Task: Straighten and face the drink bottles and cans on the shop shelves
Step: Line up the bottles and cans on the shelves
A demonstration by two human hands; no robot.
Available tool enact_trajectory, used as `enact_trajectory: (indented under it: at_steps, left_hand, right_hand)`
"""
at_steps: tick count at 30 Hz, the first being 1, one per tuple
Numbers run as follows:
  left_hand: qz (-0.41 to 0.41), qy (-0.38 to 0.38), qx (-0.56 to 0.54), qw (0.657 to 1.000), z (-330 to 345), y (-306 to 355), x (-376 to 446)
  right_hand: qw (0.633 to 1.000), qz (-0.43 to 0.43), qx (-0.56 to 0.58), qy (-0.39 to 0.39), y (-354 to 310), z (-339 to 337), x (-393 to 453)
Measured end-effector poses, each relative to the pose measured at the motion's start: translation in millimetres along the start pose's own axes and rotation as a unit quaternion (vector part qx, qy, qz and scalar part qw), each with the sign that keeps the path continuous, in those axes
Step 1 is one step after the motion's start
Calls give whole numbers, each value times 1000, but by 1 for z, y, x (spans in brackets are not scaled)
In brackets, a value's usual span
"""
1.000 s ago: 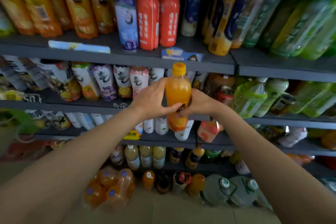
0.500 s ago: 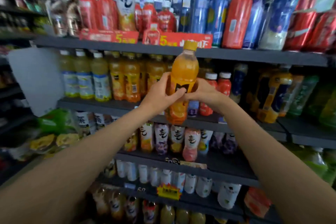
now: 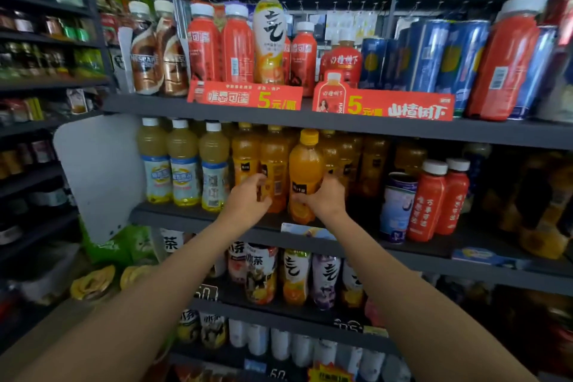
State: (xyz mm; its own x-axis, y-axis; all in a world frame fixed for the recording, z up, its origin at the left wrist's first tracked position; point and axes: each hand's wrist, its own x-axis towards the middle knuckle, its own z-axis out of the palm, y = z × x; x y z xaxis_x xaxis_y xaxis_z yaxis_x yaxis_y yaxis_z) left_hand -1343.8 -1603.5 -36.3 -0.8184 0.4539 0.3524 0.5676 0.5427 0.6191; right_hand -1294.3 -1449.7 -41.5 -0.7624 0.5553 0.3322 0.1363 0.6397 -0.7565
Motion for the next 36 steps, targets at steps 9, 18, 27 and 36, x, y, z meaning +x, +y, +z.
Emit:
enact_trajectory:
  at_steps: [9,18,27,36]
  left_hand:
    - [38,-85,-11,996,22,-14,19]
    - [79,44,9,996,42,9,7]
    - [147,-32,-32,988,89,96,1]
    - [130,-193,-97,968,135,111,21]
  right_hand:
    - [983,71,-168,9,-4,23,12]
    - [997,28,-72,-1,2,17,-4]
    - [925,17,-326,196,54,-116,-30]
    - [965,-91,-194,152,64,-111,-30]
